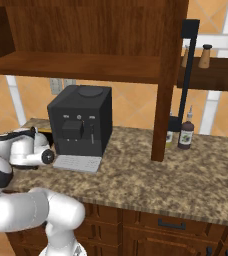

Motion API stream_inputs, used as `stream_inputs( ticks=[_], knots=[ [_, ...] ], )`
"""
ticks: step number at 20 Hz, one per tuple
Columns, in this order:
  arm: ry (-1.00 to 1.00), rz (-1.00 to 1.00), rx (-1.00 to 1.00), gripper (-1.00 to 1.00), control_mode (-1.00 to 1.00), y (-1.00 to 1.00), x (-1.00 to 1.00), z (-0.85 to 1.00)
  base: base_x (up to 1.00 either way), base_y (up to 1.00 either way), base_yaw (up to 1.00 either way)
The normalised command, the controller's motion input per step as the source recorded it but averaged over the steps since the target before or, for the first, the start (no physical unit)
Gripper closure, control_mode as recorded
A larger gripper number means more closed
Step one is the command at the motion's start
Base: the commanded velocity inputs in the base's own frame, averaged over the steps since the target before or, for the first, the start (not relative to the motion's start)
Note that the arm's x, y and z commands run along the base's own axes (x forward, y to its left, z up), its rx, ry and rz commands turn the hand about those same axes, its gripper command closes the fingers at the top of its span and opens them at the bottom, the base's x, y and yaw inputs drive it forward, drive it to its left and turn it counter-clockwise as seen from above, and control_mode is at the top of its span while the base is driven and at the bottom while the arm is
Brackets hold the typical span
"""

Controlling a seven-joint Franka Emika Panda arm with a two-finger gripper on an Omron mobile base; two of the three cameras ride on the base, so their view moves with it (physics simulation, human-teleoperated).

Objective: Pick the kettle from the counter and place it on the tray. Then pick the mug from the cabinet and place it on the tray. Then close the cabinet doors.

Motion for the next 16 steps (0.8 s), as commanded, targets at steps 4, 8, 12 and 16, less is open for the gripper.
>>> stream_inputs(
  ticks=[4,8,12,16],
  knots=[
    [-0.01,-0.01,0.00,1.00,-1.00,0.14,0.19,-0.31,0.00,0.00,0.00],
    [0.00,-0.01,0.00,1.00,-1.00,0.16,0.02,-0.16,0.00,0.00,0.00],
    [0.00,0.00,0.00,1.00,-1.00,0.00,-0.23,-0.11,0.00,0.00,0.00],
    [0.00,0.00,0.00,1.00,-1.00,0.00,-0.31,-0.15,0.00,0.00,0.00]
  ],
)
